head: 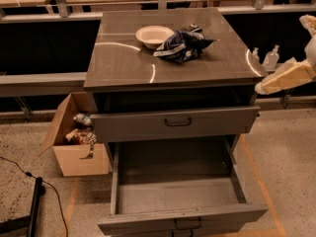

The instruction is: Place blue chip bag into middle drawer

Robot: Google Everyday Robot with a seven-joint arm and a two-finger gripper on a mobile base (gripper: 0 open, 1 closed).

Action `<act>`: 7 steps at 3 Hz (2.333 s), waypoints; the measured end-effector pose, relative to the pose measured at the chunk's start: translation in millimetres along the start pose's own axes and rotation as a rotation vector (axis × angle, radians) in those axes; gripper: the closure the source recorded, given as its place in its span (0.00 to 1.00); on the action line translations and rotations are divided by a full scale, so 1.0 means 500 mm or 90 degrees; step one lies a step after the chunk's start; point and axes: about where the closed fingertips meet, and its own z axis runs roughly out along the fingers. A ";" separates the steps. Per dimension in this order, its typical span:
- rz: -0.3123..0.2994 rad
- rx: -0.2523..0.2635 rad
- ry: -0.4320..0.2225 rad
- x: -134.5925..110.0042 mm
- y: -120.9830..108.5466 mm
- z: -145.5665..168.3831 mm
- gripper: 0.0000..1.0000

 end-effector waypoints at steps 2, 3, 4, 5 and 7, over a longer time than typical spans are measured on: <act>0.101 0.076 -0.030 0.014 -0.035 0.158 0.00; 0.138 0.165 -0.081 0.006 -0.140 0.226 0.00; 0.155 0.231 -0.124 -0.011 -0.241 0.286 0.00; 0.161 0.220 -0.160 -0.043 -0.281 0.375 0.00; 0.164 0.125 -0.185 -0.079 -0.251 0.465 0.00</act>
Offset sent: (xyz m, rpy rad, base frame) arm 0.1694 -0.0378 0.0123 0.2980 -0.4023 -0.4018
